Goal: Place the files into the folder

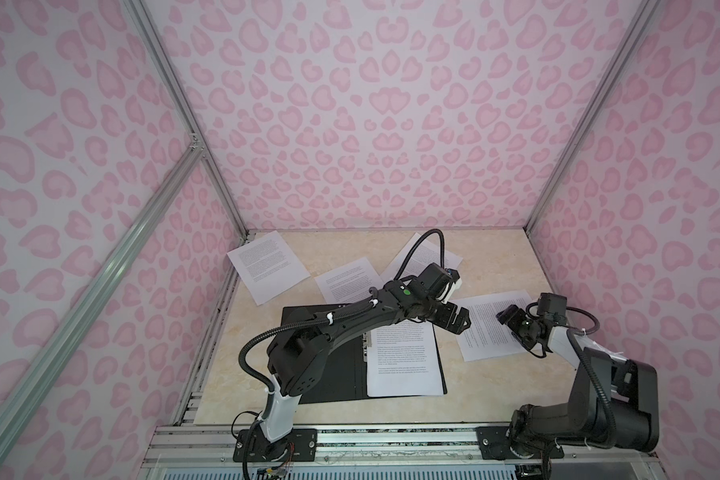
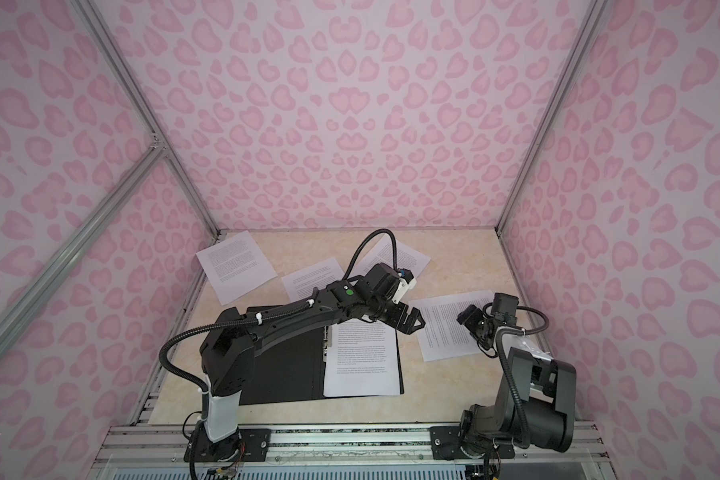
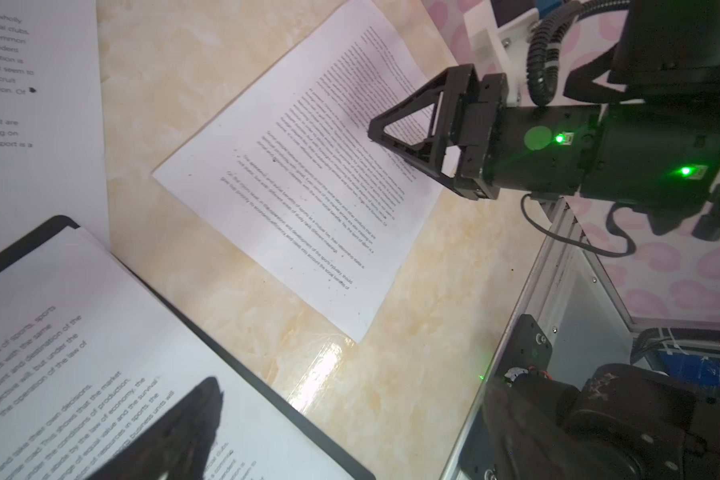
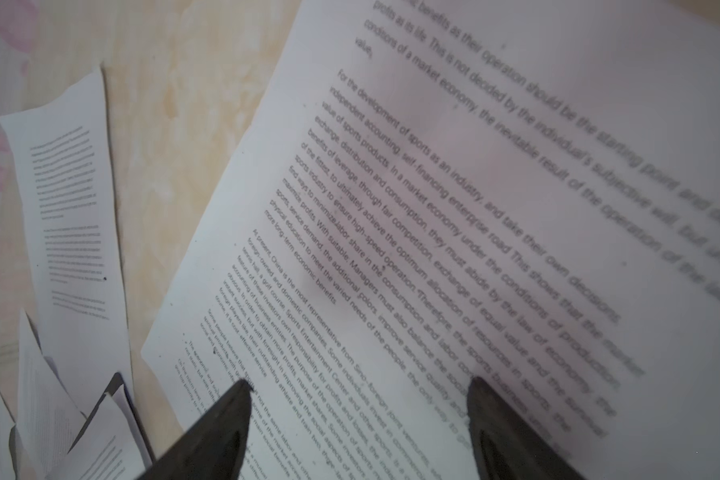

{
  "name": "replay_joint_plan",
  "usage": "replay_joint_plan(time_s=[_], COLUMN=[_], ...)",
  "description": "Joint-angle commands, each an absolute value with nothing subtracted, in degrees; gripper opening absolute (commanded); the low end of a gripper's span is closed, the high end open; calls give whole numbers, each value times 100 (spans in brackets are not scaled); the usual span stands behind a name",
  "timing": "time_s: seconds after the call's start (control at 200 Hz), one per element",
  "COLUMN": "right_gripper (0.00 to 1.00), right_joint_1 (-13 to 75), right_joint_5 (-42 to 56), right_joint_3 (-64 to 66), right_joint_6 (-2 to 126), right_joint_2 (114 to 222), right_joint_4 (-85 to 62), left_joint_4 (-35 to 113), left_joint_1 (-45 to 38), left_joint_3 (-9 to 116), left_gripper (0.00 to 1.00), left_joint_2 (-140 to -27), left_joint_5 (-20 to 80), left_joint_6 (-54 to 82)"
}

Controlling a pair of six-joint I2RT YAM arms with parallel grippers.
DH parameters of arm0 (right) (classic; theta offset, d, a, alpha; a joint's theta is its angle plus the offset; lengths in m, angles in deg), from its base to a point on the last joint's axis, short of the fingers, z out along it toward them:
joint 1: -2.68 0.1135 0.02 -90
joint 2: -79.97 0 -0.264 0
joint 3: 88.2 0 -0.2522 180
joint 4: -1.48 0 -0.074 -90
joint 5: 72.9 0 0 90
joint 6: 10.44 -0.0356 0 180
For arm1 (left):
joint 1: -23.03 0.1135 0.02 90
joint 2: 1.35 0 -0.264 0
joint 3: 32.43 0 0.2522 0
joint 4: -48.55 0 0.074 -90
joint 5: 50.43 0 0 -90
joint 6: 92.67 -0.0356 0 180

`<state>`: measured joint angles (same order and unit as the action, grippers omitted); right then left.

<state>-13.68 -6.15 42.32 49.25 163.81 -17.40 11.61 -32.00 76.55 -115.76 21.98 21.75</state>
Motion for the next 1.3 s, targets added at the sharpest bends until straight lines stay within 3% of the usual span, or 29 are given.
replay_joint_plan(time_s=[0.0, 0.335, 0.53, 0.725, 0.91, 1.105, 1.21, 1.295], right_gripper=[79, 77, 75, 73, 73, 71, 77, 80], right_joint_1=[-896, 273, 998, 1103, 525, -800, -1084, -1311], right_joint_5=[-895, -321, -885, -1228, -1310, -925, -588, -212], right_joint_3=[4008, 3110, 3035, 3572, 4321, 4957, 5063, 4949], right_joint_6=[5146, 5214, 5014, 4780, 4719, 4937, 4879, 4844], right_joint_2=[16880, 16937, 17337, 17374, 16893, 14950, 13933, 13711], right_joint_4=[-1633, -1747, -1372, -1066, -1317, -2346, -2429, -2616], left_joint_4=[1236, 1447, 1610, 1791, 1800, 1936, 1934, 1906], left_joint_1=[-3101, -2859, -2760, -2673, -2593, -2652, -2838, -3025], left_joint_3=[7740, 7612, 7469, 7196, 7159, 7201, 7377, 7561], left_gripper=[99, 99, 99, 100, 100, 98, 97, 97], left_joint_2=[-11679, -11717, -11635, -11414, -11400, -11615, -11845, -12043], left_joint_5=[2008, 1712, 1655, 1629, 1580, 1260, 1165, 1135], left_joint_6=[2304, 2485, 2622, 2668, 2677, 2781, 2783, 2805])
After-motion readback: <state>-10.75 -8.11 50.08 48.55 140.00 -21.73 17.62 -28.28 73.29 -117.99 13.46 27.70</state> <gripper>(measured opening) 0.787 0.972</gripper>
